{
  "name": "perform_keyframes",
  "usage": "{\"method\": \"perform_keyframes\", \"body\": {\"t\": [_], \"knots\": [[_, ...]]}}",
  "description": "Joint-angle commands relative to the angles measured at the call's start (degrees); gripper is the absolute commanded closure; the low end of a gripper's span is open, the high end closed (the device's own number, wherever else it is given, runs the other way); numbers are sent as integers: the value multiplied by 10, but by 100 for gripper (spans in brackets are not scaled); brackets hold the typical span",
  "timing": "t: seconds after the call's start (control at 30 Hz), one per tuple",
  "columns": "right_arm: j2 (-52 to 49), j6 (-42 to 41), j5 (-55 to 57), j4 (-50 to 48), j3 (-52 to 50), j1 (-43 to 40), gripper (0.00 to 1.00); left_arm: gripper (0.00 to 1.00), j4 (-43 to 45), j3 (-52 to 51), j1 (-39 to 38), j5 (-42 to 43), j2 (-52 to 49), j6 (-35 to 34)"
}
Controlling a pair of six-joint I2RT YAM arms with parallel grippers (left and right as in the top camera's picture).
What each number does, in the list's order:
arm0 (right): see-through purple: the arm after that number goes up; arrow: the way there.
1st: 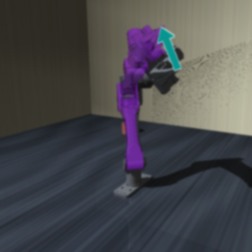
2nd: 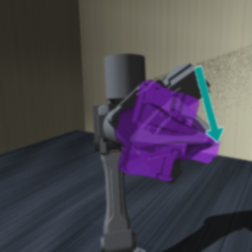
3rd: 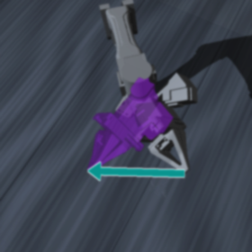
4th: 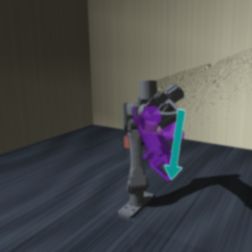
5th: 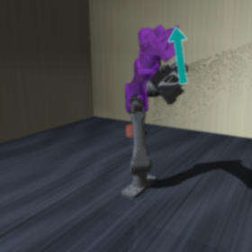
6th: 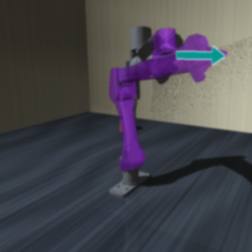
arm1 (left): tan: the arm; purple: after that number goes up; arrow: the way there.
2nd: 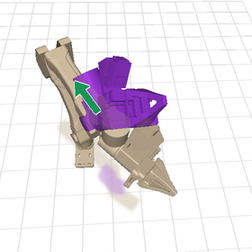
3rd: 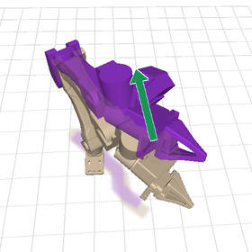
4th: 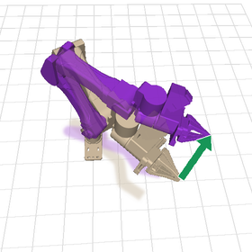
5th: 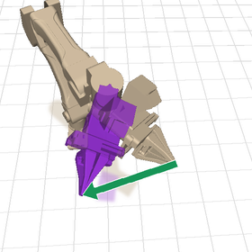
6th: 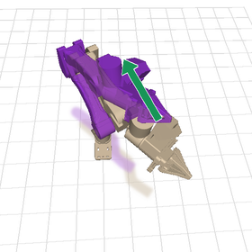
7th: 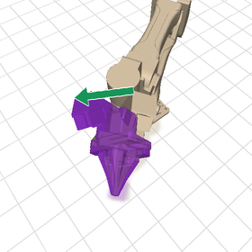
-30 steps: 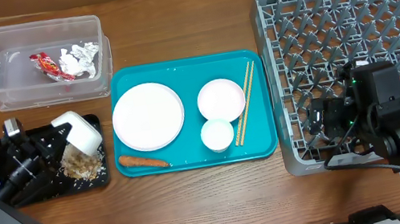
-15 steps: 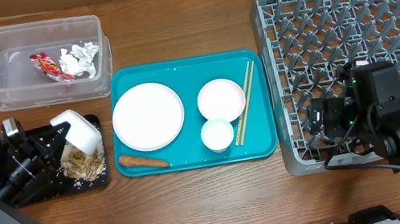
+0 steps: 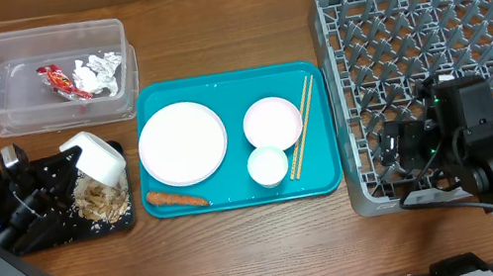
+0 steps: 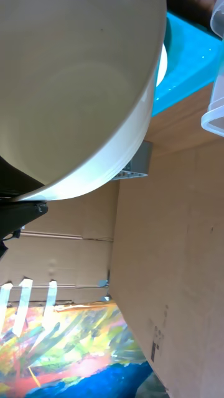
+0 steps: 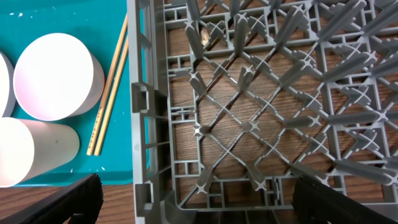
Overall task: Sort waste into correct bins and load items into the dishwasher
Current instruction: 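Carry the bowl over the black tray and tip out the food, then bring the empty bowl back and set it on the white plate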
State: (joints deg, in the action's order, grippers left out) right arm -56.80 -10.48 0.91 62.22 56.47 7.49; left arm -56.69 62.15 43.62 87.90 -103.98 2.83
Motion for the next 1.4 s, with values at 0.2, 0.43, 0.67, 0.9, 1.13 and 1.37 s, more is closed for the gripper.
{"method": "perform_keyframes", "body": {"t": [0.2,0.43,0.67,0.9,1.13,1.37], "knots": [[1,0,5,-2,17,-2,0,96,13,-5,3,15,11,-11],[1,0,5,-2,17,-2,0,96,12,1,-3,17,17,12],[1,0,5,-2,17,-2,0,96,12,58,-57,-141,61,4],[1,-1,5,-8,17,-2,0,96,13,131,-192,-327,106,-40],[1,-1,5,-19,17,-2,0,96,18,141,-391,-571,99,-78],[1,-1,5,-17,17,-2,0,96,69,141,-568,-791,48,-137]]}}
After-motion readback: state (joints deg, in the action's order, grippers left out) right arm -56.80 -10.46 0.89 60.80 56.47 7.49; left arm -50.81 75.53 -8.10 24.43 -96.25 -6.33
